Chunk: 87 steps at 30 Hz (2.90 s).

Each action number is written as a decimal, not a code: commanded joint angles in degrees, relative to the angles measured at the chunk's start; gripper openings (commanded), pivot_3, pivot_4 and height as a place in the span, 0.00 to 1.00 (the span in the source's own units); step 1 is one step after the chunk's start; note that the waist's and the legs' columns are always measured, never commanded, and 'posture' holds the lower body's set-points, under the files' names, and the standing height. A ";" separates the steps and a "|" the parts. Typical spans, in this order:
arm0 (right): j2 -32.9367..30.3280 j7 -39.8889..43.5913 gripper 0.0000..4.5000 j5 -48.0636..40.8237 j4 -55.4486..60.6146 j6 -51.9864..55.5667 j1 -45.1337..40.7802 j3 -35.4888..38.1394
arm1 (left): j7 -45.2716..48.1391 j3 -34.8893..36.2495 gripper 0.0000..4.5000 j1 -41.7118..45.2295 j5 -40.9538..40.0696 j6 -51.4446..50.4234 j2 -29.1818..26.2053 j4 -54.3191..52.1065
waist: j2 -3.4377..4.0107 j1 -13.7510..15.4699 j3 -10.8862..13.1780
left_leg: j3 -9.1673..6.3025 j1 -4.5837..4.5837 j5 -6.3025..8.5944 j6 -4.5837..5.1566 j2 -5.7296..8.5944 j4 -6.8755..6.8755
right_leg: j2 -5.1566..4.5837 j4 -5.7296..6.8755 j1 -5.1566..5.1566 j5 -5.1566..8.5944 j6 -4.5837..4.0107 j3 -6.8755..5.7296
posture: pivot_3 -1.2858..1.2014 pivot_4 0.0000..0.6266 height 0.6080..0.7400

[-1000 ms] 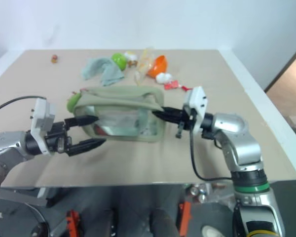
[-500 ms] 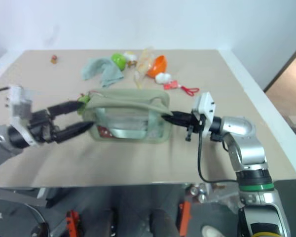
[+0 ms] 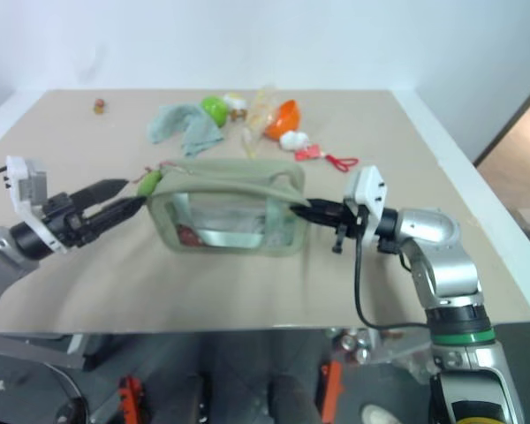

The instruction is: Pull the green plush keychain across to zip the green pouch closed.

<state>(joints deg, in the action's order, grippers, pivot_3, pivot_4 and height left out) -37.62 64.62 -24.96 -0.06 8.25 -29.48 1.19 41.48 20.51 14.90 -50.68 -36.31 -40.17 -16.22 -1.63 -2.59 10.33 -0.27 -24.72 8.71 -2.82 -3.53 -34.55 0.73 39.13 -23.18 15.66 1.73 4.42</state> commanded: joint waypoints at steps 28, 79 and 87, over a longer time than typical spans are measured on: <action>-1.48 -1.15 0.00 1.25 1.60 -1.52 0.08 1.28 | 9.54 -16.52 0.02 27.44 8.85 4.64 4.48 5.87 | 0.00 0.07 -0.01 | -0.03 0.00 -0.01 -0.01 0.14 -0.08 | -0.06 -0.01 0.10 -0.02 0.13 0.01 | 0.52 0.24 1.00; -1.35 0.60 0.00 -0.07 0.23 1.25 -1.88 1.24 | -4.92 -7.79 0.26 2.31 14.15 1.56 9.06 -7.00 | 0.00 -0.09 0.00 | -0.01 0.16 -0.06 0.05 0.09 -0.13 | -0.03 0.02 0.24 -0.14 0.12 0.08 | 0.52 0.24 1.00; -2.89 0.81 0.55 -0.72 3.70 5.35 -4.33 1.16 | -4.06 -8.61 0.00 3.01 14.53 1.42 8.48 -6.15 | 0.00 -0.11 0.00 | -0.01 0.17 -0.06 0.05 0.09 -0.11 | -0.02 0.01 0.23 -0.12 0.13 0.09 | 0.52 0.24 1.00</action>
<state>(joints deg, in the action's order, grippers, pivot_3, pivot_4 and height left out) -39.22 65.70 -24.96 0.35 13.79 -31.12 1.00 36.96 11.86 17.31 -36.15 -35.82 -30.82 -21.93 -1.63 -2.70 10.33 -0.28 -24.55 8.65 -2.77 -3.44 -34.67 0.70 39.15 -22.95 15.53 1.86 4.51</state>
